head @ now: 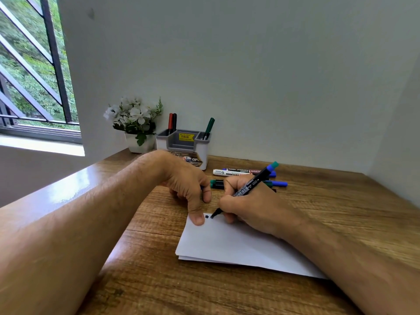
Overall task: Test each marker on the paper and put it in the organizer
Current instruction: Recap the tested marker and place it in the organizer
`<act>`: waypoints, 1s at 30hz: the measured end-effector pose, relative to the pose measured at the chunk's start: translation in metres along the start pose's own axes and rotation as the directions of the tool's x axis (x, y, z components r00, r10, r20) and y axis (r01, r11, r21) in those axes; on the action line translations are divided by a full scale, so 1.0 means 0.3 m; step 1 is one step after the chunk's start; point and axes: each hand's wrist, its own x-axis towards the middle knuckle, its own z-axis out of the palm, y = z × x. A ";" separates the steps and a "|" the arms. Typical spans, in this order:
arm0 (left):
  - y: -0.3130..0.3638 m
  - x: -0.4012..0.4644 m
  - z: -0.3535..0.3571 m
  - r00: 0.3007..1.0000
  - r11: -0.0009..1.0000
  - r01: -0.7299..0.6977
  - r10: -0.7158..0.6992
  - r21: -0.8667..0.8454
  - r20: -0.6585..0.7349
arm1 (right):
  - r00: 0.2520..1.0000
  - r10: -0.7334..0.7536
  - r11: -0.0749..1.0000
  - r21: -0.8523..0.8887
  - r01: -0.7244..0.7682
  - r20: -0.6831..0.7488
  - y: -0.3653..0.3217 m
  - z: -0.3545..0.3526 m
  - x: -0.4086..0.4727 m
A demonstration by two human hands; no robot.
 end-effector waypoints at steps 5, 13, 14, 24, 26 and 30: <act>-0.006 0.005 0.000 1.000 1.000 0.003 -0.003 -0.008 0.006 | 1.000 0.007 0.999 0.035 -0.007 0.002 0.001 0.004 0.001; -0.010 0.010 -0.001 1.000 1.000 0.008 -0.008 -0.016 0.000 | 0.999 -0.002 1.000 -0.013 0.002 -0.038 0.005 0.009 -0.001; -0.010 0.010 -0.002 1.000 1.000 0.007 -0.007 -0.015 0.000 | 0.999 -0.003 1.000 -0.012 0.002 -0.041 0.004 0.008 0.000; -0.012 -0.005 -0.007 1.000 0.998 -0.008 0.009 -0.061 0.030 | 0.998 -0.033 0.982 0.183 0.044 -0.059 0.010 0.000 -0.004; -0.021 -0.018 -0.010 0.998 0.987 -0.039 0.046 -0.155 0.040 | 0.984 -0.089 0.966 0.228 0.124 -0.155 0.017 -0.013 -0.004; -0.051 -0.015 -0.018 0.983 0.871 -0.182 0.156 -0.457 -0.095 | 0.913 -0.185 0.931 0.233 0.281 -0.364 0.008 -0.044 0.002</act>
